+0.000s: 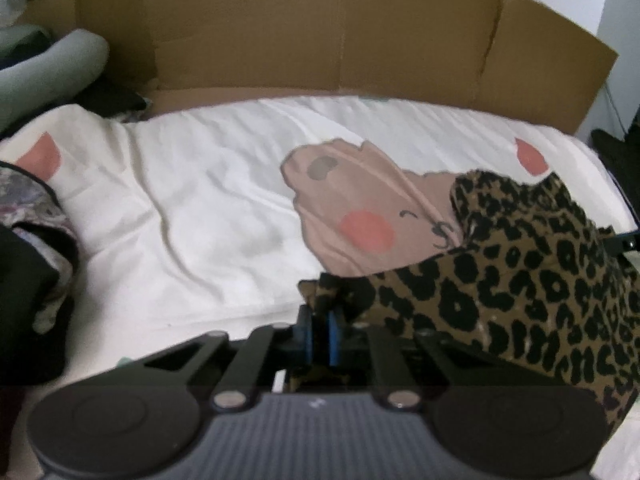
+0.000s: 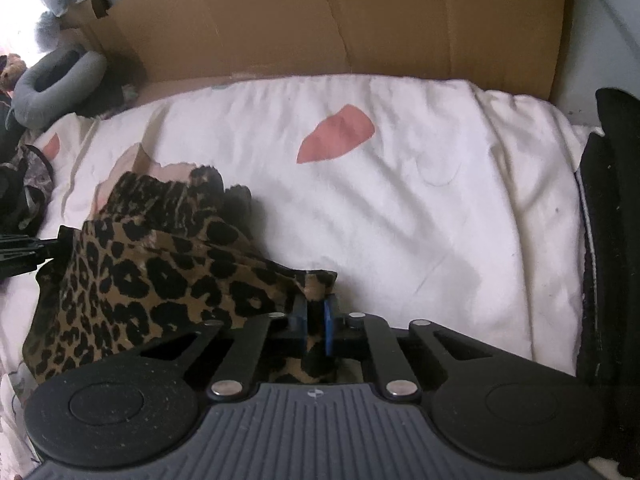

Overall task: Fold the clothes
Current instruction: 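Hold the garment edge with both tools and lift it slightly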

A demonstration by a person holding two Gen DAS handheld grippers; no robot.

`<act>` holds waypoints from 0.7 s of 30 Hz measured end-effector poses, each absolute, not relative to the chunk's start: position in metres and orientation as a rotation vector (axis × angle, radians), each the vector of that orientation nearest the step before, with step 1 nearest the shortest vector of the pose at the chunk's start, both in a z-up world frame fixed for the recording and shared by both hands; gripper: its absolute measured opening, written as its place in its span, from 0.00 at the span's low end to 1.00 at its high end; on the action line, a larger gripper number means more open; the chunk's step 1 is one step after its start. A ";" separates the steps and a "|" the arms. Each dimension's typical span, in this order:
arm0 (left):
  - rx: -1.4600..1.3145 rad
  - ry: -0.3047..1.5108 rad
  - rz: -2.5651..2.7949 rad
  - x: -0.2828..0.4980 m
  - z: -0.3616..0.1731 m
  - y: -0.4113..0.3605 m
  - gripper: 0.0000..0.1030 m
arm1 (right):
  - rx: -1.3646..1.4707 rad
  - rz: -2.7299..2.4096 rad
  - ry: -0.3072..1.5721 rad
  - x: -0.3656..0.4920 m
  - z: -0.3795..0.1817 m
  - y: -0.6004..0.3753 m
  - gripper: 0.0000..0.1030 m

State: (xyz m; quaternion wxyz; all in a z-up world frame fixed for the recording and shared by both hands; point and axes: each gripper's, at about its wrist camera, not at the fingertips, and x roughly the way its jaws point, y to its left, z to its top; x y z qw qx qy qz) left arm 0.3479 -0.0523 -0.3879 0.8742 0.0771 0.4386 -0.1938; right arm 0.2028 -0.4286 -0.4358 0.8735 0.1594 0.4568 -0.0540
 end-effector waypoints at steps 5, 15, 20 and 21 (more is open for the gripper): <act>0.130 0.877 -0.396 0.342 -0.367 -0.042 0.07 | 0.337 -0.121 0.898 0.193 -0.416 -0.434 0.03; 0.091 0.797 -0.386 0.335 -0.326 -0.036 0.07 | 0.320 -0.135 0.788 0.175 -0.375 -0.431 0.02; 0.080 0.757 -0.391 0.337 -0.306 -0.038 0.07 | 0.314 -0.156 0.736 0.173 -0.362 -0.432 0.02; 0.080 0.749 -0.391 0.337 -0.303 -0.038 0.07 | 0.314 -0.159 0.730 0.174 -0.359 -0.432 0.02</act>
